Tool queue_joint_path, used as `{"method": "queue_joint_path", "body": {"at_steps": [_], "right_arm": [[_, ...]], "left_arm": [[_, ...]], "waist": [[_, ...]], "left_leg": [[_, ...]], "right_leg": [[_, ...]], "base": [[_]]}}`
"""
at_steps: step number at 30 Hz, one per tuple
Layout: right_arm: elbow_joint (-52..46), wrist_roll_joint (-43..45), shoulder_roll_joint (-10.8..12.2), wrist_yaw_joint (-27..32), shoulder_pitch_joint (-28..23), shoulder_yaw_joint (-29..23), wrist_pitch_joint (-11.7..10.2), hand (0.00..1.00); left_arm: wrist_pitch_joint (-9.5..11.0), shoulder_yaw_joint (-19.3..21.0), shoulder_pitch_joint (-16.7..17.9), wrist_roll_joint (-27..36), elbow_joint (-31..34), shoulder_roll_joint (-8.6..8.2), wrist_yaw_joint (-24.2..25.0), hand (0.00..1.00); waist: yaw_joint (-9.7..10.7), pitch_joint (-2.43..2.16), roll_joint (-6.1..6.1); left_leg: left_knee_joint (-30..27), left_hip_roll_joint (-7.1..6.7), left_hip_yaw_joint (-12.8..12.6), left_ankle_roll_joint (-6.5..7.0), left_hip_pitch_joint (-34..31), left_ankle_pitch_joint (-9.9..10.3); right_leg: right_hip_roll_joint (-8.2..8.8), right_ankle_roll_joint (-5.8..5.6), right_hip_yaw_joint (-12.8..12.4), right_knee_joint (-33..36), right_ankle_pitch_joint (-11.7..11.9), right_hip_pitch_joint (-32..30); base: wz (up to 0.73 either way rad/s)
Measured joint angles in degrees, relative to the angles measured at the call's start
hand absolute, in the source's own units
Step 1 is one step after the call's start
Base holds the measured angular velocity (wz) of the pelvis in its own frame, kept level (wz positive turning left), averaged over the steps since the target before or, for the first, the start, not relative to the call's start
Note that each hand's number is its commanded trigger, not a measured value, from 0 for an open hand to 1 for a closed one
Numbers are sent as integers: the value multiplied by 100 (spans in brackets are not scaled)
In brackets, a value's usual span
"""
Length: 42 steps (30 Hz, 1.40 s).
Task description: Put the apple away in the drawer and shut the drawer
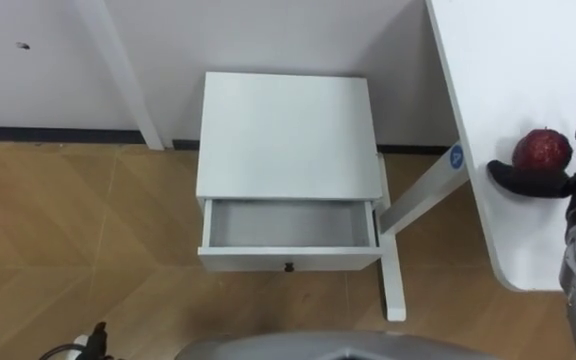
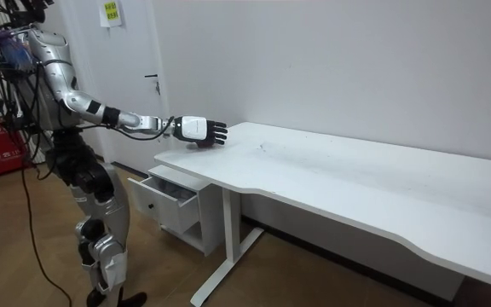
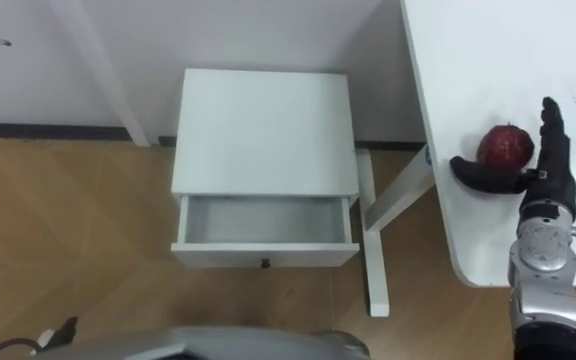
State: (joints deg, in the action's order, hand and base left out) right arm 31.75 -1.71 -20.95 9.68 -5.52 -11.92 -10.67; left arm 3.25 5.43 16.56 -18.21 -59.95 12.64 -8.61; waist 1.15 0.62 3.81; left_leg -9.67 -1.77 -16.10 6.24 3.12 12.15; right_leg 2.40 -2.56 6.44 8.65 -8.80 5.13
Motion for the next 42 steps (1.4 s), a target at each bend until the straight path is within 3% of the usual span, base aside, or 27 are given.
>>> {"method": "queue_joint_path", "body": {"at_steps": [3,4,5,6,13,31,36,42], "right_arm": [[15,-8,0,-32,0,-4,0,0],[15,-8,0,-49,0,-4,-2,22],[19,-7,0,-51,0,-4,-5,89],[34,-7,0,-52,0,-4,-14,100],[364,18,-24,18,41,-123,-233,100],[582,458,10,-36,87,-273,-235,100],[240,621,9,-40,80,29,-105,100],[-714,1338,31,-48,39,856,-20,100]], "left_arm": [[0,11,14,-1,2,0,5,0],[1,11,10,-1,3,0,6,0],[2,11,2,-2,3,0,7,0],[3,11,-3,-2,2,0,7,0],[14,29,-6,-9,-81,0,10,0],[76,271,-23,8,-69,0,103,0],[72,94,-57,-8,-69,0,71,0],[51,-127,-256,-13,-77,-2,68,0]], "waist": [[0,-6,-18],[1,-11,-24],[1,-14,-27],[0,-14,-28],[-5,-23,-27],[4,-60,30],[1,-59,49],[-155,-50,-25]], "left_leg": [[0,0,-1,0,-1,0],[0,0,-1,0,-1,0],[-1,1,-2,0,0,0],[-1,0,-3,0,0,0],[7,1,-10,0,90,0],[5,2,51,-8,172,-3],[3,2,51,-10,125,-4],[2,4,-3,-20,52,-14]], "right_leg": [[3,0,6,-1,0,-4],[3,0,7,-1,0,-4],[3,0,10,-1,0,-4],[4,0,11,-1,0,-4],[2,0,21,-11,0,86],[-13,1,145,-11,0,188],[-25,1,141,6,1,125],[-27,4,85,-3,2,33]], "base": [[0],[0],[0],[0],[0],[1],[-4],[-4]]}}
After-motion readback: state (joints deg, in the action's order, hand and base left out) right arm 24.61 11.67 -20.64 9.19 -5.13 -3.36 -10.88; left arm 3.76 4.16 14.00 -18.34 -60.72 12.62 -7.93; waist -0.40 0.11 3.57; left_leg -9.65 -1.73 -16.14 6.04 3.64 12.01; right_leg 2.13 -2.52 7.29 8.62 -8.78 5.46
